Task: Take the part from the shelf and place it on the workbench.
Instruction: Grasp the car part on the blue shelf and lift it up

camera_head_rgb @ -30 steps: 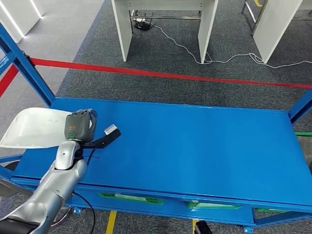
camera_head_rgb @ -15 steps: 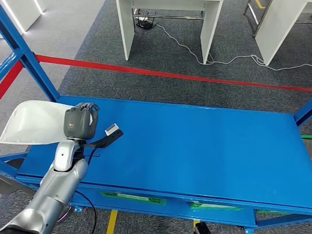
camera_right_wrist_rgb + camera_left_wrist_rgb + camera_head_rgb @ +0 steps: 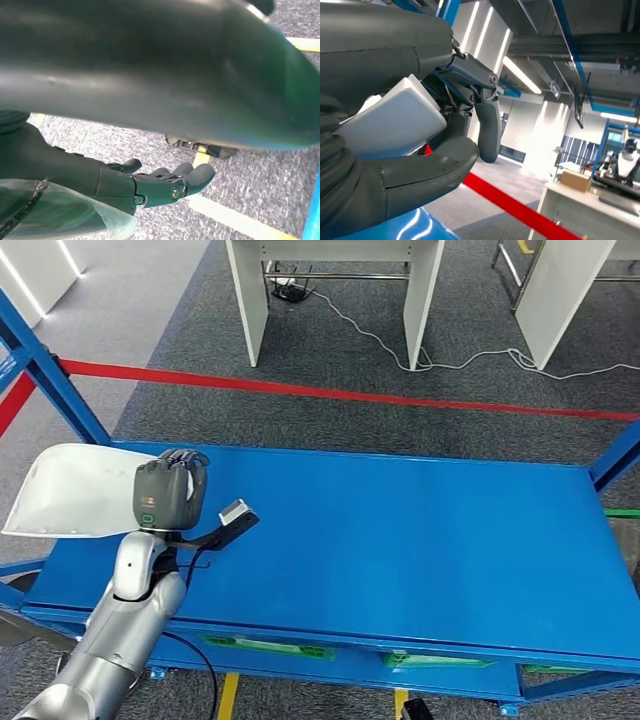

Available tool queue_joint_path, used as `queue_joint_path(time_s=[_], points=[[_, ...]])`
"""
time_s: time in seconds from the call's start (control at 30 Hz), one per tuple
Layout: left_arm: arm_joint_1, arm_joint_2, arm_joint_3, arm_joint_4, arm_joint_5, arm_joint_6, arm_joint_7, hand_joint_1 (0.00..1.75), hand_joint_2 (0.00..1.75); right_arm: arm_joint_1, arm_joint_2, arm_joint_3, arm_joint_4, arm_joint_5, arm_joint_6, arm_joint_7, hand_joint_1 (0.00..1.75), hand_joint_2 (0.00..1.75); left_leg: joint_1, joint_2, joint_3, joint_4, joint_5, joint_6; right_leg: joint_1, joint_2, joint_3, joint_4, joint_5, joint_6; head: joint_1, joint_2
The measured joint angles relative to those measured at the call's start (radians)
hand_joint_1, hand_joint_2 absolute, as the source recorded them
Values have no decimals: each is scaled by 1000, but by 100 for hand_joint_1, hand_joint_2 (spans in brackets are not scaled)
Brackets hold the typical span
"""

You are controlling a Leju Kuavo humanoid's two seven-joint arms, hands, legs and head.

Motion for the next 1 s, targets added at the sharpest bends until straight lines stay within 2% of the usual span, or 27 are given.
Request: queue_joint_path(time_s=[0.03, 0.1, 0.17, 0.2, 0.3, 0.33, 0.37, 0.4, 0.43, 0.5, 0.53, 0.57, 0.63, 0.67, 0.7, 0.73, 0.8, 0.83, 0.87, 0.9, 0.93, 0.97, 1.0], points=[[1, 0, -1, -4, 11, 0, -5, 175, 175, 0, 0, 0, 0, -1, 0, 0, 0, 0, -2, -1, 10, -24, 3, 4, 1, 0, -2, 1, 1, 4, 1, 0], [11, -2, -8, -19, 55, 0, -23, 175, 175, 2, 0, 0, 0, -4, 0, -2, 0, 0, -4, -1, 10, -28, 3, 13, 2, 0, -4, 1, 6, 14, 1, 0], [27, -6, -22, -49, 104, -2, -42, 175, 175, 6, 0, -1, 0, -6, -2, -3, 0, 0, -1, 0, 9, -35, 11, 26, 0, 0, -14, 17, -16, 22, 2, 0], [35, -10, -31, -66, 122, -6, -49, 175, 175, 7, 0, -2, 0, -7, -2, -3, 0, 0, 1, 2, 7, -39, 16, 33, 0, -1, -29, 52, -44, 26, 4, 0], [63, -17, -58, -114, 167, -27, -54, 175, 175, 10, 0, -5, 0, -7, -5, -3, 0, 0, -1, 5, -6, -40, 25, 45, -1, -2, -101, 241, -151, 34, 9, 0], [74, -17, -66, -127, 181, -33, -54, 175, 175, 11, 0, -5, 0, -7, -7, -2, 0, 0, -2, 6, -11, -40, 29, 46, -2, -3, -113, 284, -166, 35, 9, 0], [84, -17, -73, -140, 195, -38, -55, 175, 175, 13, -1, -6, 0, -7, -9, -2, 0, 0, -3, 7, -16, -39, 32, 47, -2, -3, -107, 288, -161, 36, 9, 0], [95, -18, -81, -154, 211, -43, -56, 175, 175, 14, -1, -6, 0, -6, -10, -2, 0, 0, -4, 7, -20, -39, 36, 46, -2, -3, -81, 255, -140, 34, 9, 0], [103, -18, -88, -168, 225, -48, -59, 175, 175, 15, -2, -6, 0, -5, -13, -2, 0, 0, -4, 7, -23, -37, 40, 44, -2, -3, -37, 187, -109, 32, 9, 0], [116, -19, -101, -194, 251, -57, -67, 175, 175, 13, -2, -7, 0, -2, -16, -2, 0, 0, -7, 6, -30, -34, 46, 37, 0, -2, 51, 46, -70, 27, 9, 0], [120, -19, -106, -204, 258, -61, -71, 175, 175, 12, -3, -7, 0, -1, -18, -2, 0, 0, -8, 6, -34, -33, 50, 32, 1, -1, 73, 7, -64, 25, 9, 0], [123, -19, -112, -213, 264, -64, -73, 175, 175, 11, -3, -7, 0, 0, -19, -2, 0, 0, -9, 5, -37, -33, 56, 26, 3, 0, 80, -9, -63, 23, 8, 0], [134, -19, -122, -227, 276, -72, -77, 175, 175, 15, -3, -7, 0, 1, -20, -2, 0, 0, -7, 5, -41, -33, 66, 14, 3, 0, 72, -13, -51, 12, 8, 0], [140, -18, -126, -233, 288, -79, -80, 175, 175, 17, -3, -7, 0, 2, -20, -2, 0, 0, -6, 4, -45, -27, 57, 8, 1, -2, 67, -14, -43, 5, 8, 0], [146, -18, -129, -240, 305, -89, -86, 175, 175, 19, -3, -8, 1, 2, -20, -2, 0, 0, -4, 4, -54, -6, 30, 2, -1, -4, 61, -17, -34, -2, 6, 0], [150, -17, -132, -247, 324, -101, -92, 175, 175, 20, -4, -8, 1, 3, -20, -2, 0, 0, -2, 3, -67, 35, -12, -3, -3, -6, 51, -19, -25, -8, 5, 0], [159, -16, -140, -259, 355, -119, -103, 175, 175, 20, -4, -9, 1, 5, -20, -2, 0, 0, 0, 3, -96, 157, -105, -11, -1, -8, 30, -18, -8, -13, 2, 0], [165, -16, -142, -265, 363, -122, -106, 175, 175, 21, -4, -9, 1, 6, -21, -2, 0, 0, 1, 3, -101, 208, -128, -12, 0, -9, 18, -17, 0, -12, 2, 0], [171, -15, -144, -270, 367, -122, -107, 175, 175, 21, -4, -9, 1, 7, -21, -2, 0, 0, 1, 3, -93, 231, -130, -11, 1, -9, 6, -15, 8, -12, 2, 0], [176, -15, -145, -276, 369, -121, -107, 175, 175, 21, -4, -9, 1, 7, -21, -2, 0, 0, 0, 3, -69, 220, -112, -8, 2, -9, -6, -12, 15, -11, 2, 0], [181, -14, -145, -282, 370, -119, -107, 175, 175, 21, -4, -9, 1, 8, -21, -2, 0, 0, -1, 3, -29, 175, -85, -3, 3, -9, -17, -9, 21, -10, 2, 0], [183, -14, -145, -289, 369, -116, -107, 175, 175, 21, -4, -9, 1, 7, -22, -3, 0, 0, -3, 2, 20, 107, -68, 4, 4, -9, -26, -6, 27, -8, 2, 0], [185, -13, -145, -298, 368, -113, -107, 175, 175, 21, -4, -10, 1, 5, -22, -3, 0, 0, -6, 2, 65, 37, -63, 10, 5, -9, -33, -4, 33, -5, 3, 0]])
